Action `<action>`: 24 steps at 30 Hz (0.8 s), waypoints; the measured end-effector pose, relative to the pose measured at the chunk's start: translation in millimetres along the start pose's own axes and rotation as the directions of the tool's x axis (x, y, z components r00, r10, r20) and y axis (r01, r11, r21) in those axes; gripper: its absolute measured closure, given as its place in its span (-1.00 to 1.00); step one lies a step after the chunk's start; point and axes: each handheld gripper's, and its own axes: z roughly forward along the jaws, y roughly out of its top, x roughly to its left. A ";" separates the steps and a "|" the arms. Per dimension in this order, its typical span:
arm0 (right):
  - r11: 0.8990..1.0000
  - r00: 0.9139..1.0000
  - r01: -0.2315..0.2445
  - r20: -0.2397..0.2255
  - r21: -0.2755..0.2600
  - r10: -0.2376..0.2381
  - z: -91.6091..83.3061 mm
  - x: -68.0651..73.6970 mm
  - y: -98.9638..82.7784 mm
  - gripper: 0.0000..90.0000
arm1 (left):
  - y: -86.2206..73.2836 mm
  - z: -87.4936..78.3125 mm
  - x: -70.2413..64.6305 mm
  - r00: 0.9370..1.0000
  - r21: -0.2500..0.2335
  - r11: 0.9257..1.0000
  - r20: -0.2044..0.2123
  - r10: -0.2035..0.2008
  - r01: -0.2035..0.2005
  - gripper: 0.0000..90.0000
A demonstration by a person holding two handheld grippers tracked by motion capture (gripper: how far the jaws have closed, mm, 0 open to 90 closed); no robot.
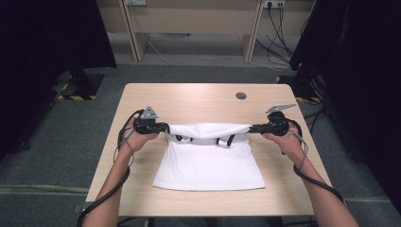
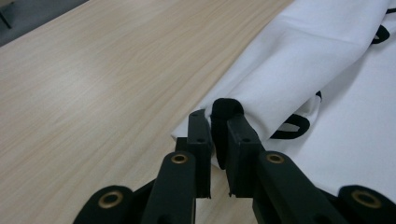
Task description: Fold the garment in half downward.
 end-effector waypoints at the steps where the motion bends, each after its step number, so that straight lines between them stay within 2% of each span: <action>1: 1.000 1.000 0.008 0.002 0.000 -0.008 -0.4 1.7 -0.2 0.82 | 0.4 -1.2 -1.0 1.000 -0.005 1.000 -0.004 0.004 -0.004 0.80; 16: 0.998 0.999 0.040 0.005 -0.043 -0.040 -8.4 17.8 -2.1 0.83 | 2.6 -21.8 -8.4 0.999 -0.058 0.998 -0.028 0.024 -0.025 0.80; 24: 0.997 0.998 0.058 0.009 -0.045 -0.058 -15.3 22.6 -4.0 0.83 | -0.1 -30.1 -14.5 0.999 -0.062 0.997 -0.029 0.043 -0.045 0.80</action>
